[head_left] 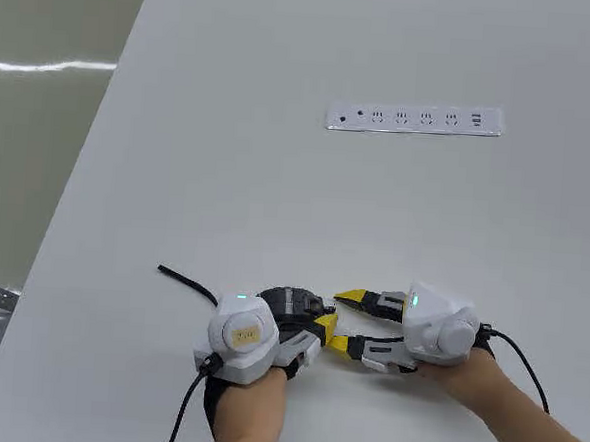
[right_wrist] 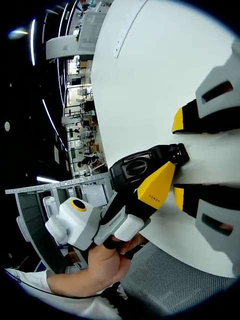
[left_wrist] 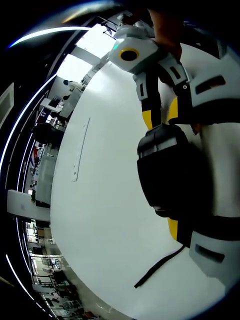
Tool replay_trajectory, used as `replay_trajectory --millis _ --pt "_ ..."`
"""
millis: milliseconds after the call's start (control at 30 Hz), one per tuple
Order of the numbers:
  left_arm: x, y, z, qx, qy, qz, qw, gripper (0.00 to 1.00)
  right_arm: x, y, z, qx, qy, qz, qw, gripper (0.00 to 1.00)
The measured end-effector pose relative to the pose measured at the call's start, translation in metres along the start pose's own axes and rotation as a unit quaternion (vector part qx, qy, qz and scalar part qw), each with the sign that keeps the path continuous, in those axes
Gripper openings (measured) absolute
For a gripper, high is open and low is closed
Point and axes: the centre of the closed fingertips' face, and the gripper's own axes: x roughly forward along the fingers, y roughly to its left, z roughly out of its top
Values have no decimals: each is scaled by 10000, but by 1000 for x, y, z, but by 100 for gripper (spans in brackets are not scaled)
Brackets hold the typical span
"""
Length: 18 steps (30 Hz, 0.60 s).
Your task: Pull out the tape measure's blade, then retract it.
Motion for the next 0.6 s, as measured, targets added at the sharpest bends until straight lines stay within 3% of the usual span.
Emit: replay_trajectory --millis 267,500,600 --pt "-5 0 -1 157 10 -292 9995 70 -9 1 4 164 -81 -196 9996 40" --pt "-15 1 5 359 -141 -510 9980 71 -18 3 10 289 -125 -372 9988 43" --pt "-17 3 9 205 -206 -601 9978 72 -21 4 11 356 -125 -471 9982 46"
